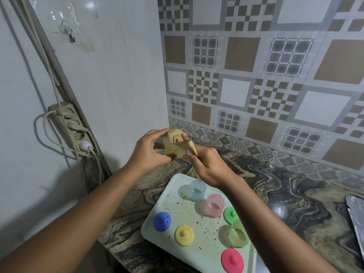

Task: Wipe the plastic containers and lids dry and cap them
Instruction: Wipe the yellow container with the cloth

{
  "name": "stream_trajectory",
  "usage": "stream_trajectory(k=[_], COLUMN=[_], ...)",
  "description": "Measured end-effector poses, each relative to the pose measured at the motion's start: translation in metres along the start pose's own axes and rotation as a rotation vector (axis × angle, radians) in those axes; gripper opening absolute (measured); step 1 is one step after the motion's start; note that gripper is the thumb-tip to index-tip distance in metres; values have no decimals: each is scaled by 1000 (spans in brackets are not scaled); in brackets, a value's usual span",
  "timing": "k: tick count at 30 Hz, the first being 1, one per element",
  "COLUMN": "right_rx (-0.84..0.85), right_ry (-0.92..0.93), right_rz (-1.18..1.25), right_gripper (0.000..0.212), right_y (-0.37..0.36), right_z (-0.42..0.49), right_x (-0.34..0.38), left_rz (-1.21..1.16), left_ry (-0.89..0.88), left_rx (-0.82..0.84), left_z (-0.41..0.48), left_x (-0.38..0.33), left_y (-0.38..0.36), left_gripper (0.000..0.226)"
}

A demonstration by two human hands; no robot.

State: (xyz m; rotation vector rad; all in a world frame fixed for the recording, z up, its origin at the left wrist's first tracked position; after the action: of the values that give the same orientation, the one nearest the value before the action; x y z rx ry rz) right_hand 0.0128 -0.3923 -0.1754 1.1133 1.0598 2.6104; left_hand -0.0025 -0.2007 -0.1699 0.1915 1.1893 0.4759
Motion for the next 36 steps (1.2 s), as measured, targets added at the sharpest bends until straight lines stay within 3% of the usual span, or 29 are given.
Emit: stream_trajectory(k=[3, 5, 7, 9, 12, 14, 17, 19, 21, 24, 26, 31, 36], right_rx=[17, 45, 81, 45, -187, -340, -323, -301, -233, -84, -44, 34, 51], right_ry=[37, 67, 48, -130, -451, -638, -688, -584, -472, -289, -162, 55, 135], right_rz=[-41, -89, -72, 159, 548, 757, 1026, 934, 634, 265, 95, -57, -81], right_gripper=[17, 37, 42, 41, 50, 45, 22, 24, 35, 27, 43, 47, 46], right_y=[-1, -2, -8, -10, -3, 4, 11, 12, 7, -2, -4, -10, -11], right_z=[-7, -15, -25, -30, -29, -23, -3, 8, 13, 12, 10, -3, -22], right_x=[-8, -11, -20, -34, -51, -57, -44, -32, -21, -4, -1, -5, -11], left_rz=[12, 50, 98, 121, 75, 9, 7, 57, 63, 108, 167, 166, 207], left_ry=[-40, -63, -60, -47, -2, 50, 67, 39, 6, -36, -63, -93, -57], left_rx=[2, -14, -26, -5, 52, 65, 34, 42, 71, 69, 43, 8, -66], left_z=[0, 1, 2, 2, -2, -3, -5, -5, -6, -7, -6, 0, 4], left_x=[0, 3, 4, 2, -1, 1, 2, 1, -4, -11, -11, -8, 1], left_y=[3, 4, 6, 8, 6, 3, -3, -7, -13, -18, -16, -2, 10], left_gripper=[84, 84, 83, 79, 72, 73, 80, 84, 87, 82, 75, 68, 81])
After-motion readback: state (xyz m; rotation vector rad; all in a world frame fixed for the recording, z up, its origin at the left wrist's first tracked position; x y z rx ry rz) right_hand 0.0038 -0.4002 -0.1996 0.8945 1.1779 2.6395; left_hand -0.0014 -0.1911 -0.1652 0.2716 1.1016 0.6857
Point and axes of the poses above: each hand's wrist, its own z-axis towards the middle knuckle, its own y-axis out of the back of the hand, x = y × z, the point moved 4 cm from there along z, towards the middle knuckle, and after that the axes turned 4 degrees about -z, right-handed, at the moved point
